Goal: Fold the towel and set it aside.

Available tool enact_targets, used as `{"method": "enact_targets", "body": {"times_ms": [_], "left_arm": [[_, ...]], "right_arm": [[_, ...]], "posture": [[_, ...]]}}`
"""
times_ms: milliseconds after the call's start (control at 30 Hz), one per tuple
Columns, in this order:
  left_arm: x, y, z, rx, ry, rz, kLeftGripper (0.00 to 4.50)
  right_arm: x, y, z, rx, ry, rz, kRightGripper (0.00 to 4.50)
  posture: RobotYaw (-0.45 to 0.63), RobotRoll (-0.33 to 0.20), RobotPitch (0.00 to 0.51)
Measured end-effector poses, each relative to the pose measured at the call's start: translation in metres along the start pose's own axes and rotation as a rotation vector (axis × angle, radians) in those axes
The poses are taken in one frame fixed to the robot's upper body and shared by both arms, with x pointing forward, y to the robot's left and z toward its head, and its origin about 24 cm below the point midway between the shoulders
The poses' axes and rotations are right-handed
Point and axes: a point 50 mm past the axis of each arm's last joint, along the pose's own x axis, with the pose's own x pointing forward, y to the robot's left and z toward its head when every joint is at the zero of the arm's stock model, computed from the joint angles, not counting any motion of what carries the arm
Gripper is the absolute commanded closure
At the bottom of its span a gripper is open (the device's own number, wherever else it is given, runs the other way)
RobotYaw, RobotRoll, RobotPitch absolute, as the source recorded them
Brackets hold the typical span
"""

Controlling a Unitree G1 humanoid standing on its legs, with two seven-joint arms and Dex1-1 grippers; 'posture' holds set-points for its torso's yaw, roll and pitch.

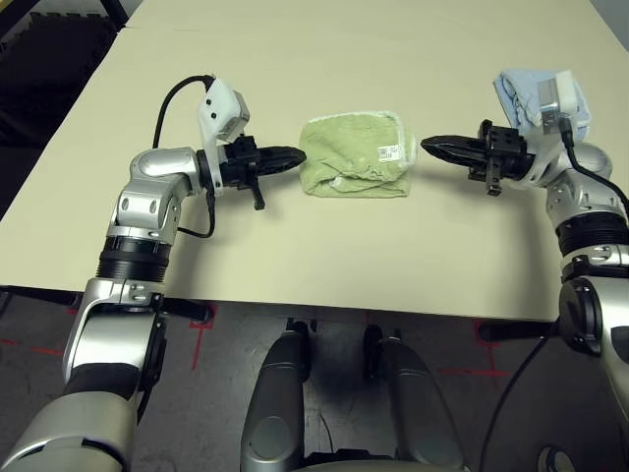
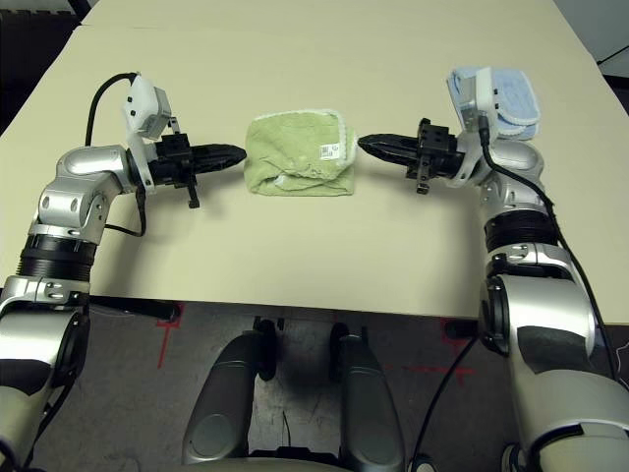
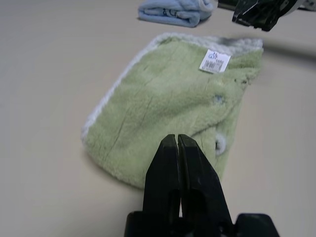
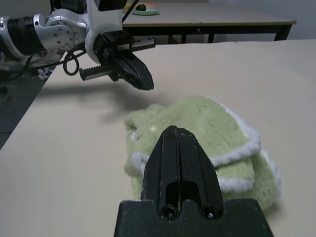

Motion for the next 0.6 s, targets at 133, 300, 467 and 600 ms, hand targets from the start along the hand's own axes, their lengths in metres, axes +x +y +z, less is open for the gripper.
{"method": "enact_targets", "body": {"times_ms": [133,300,467,600], "left_arm": [[0.019,-0.002,0.006,0.005,-0.024,-0.029,4.45],[0.033,0.0,0.015,0.029,-0.028,-0.053,4.45],[0.04,-0.002,0.008,0.021,0.0,-0.069,4.45],[0.049,-0.007,-0.002,-0.003,0.029,-0.105,4.45]], "right_arm": [[0.02,-0.002,-0.003,0.017,-0.021,-0.024,4.5],[0.031,0.004,-0.021,0.042,0.054,-0.017,4.5],[0.026,0.005,-0.027,0.043,0.093,-0.033,4.5],[0.02,0.008,-0.036,0.056,0.111,-0.065,4.5]], "posture": [[0.07,0.0,0.238],[0.09,0.0,0.24],[0.09,0.0,0.242],[0.08,0.0,0.244]]}}
